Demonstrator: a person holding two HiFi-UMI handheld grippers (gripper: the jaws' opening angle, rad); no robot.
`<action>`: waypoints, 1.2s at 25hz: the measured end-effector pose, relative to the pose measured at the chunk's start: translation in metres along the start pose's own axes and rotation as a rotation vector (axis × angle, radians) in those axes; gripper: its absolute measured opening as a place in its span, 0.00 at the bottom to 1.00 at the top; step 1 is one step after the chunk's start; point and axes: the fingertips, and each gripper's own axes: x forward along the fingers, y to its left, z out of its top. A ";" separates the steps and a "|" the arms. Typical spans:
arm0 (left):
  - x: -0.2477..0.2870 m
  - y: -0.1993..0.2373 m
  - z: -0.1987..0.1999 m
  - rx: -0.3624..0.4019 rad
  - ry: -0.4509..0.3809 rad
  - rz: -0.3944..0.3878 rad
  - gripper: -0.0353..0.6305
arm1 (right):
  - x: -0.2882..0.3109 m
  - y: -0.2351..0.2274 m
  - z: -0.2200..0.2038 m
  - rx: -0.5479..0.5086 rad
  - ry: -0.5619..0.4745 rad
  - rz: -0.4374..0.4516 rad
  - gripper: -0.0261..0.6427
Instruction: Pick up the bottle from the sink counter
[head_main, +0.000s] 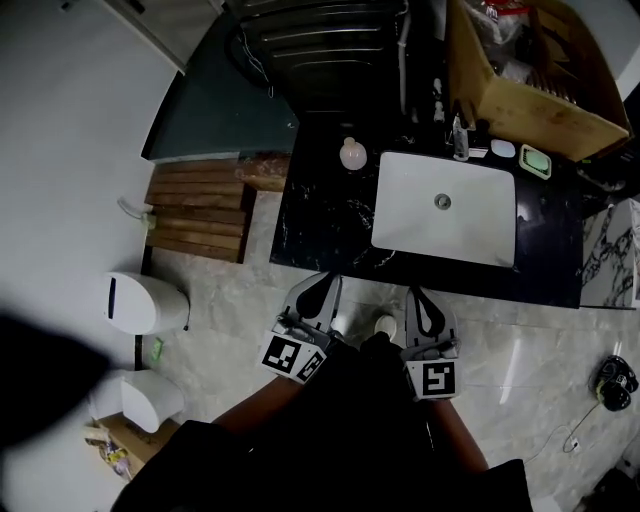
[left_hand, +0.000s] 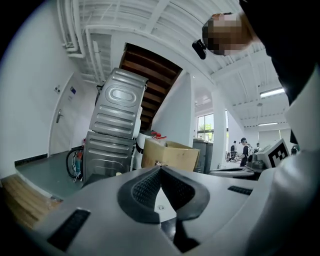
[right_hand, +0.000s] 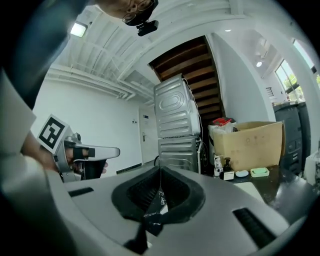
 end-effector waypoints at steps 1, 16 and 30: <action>0.001 0.002 -0.003 -0.009 0.008 0.009 0.07 | 0.002 0.001 0.000 0.007 0.001 0.015 0.10; 0.056 0.048 -0.017 -0.046 0.049 -0.004 0.07 | 0.047 -0.029 0.002 0.002 0.027 0.015 0.10; 0.130 0.138 -0.009 -0.049 0.046 0.005 0.08 | 0.187 -0.027 0.016 -0.064 0.036 0.068 0.10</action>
